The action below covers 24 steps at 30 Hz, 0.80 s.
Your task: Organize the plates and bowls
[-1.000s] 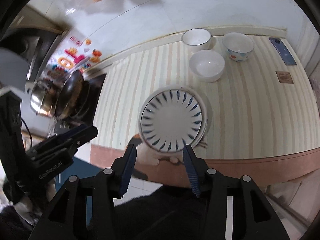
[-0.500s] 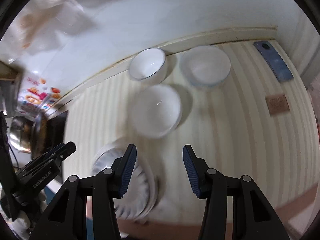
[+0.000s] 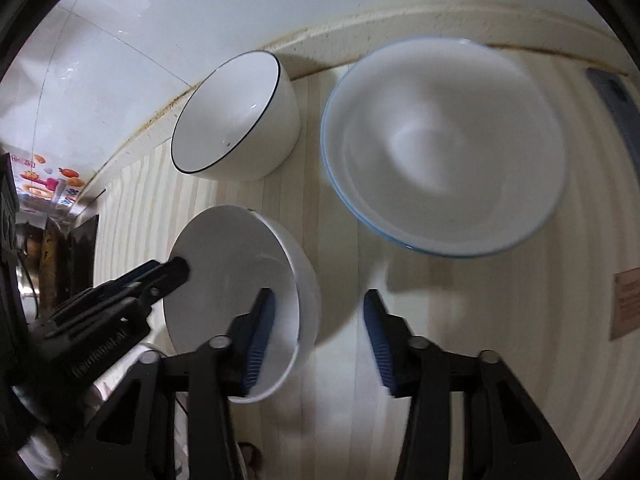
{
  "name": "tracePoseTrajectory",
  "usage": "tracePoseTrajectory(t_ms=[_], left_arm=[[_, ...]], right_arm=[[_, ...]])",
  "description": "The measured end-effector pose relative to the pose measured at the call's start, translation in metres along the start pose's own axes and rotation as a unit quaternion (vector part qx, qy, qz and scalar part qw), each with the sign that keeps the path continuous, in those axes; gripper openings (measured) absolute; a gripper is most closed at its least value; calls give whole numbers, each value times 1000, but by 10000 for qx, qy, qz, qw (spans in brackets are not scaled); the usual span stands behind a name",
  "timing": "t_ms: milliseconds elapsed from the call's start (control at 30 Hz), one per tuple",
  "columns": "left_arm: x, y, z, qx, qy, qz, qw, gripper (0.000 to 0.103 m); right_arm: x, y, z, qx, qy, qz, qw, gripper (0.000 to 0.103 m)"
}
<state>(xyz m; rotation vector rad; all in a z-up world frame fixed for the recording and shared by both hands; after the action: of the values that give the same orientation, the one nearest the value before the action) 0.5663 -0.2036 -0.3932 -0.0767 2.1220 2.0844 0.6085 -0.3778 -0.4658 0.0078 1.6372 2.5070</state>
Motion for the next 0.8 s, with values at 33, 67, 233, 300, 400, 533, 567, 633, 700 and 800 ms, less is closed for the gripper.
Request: tracePoseTrajectory(t_ms=[33,67,233,300,400,533,567,633,700,800], left_arm=[[1,0,-4,-12,-53,-34,10000,15],[2,1,-7,-53,-98,-75,9999,14],[13,6,-11,-115,-120,-179,9997,14],[17,11,-12,-41,-112,-207,9997,14],[25,22,-15,29,-129,-238,9996,14],[43,38,-21,90,-215,-310,9992,14],[48,41,-23,84,-253,-323,9991,14],[57,43,-26,81,-306,-332,9989,14],[71,46,-31,133,-327,-304,9989,14],[84,49,-35,199,-389,-286,9986,14]], right_arm=[[-2,-4,0,-4,30,-3,10000,19],[-2,-5,1,-9,56,-5,10000,15],[2,-6,8,160,253,-89,9995,14],[5,-3,8,119,251,-82,9996,14],[13,3,10,64,275,-71,9996,14],[32,10,12,59,384,36,9992,14],[38,12,12,47,395,76,9992,14],[53,18,10,17,433,112,9990,14],[69,25,7,61,510,145,9986,14],[88,33,1,67,528,200,9984,15]])
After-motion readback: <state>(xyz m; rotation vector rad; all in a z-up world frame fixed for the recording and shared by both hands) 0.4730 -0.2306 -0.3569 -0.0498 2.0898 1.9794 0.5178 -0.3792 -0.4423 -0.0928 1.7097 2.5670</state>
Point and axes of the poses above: each gripper's, at about its wrist camera, not at the fingertips, and y roughly against the way its jaws point, z to its left, x to its underside, the point moved 2 cm from there along -y, roughly the way its jaws point, and after that the axes turned 6 degrees about z, right-handed, at the moved point
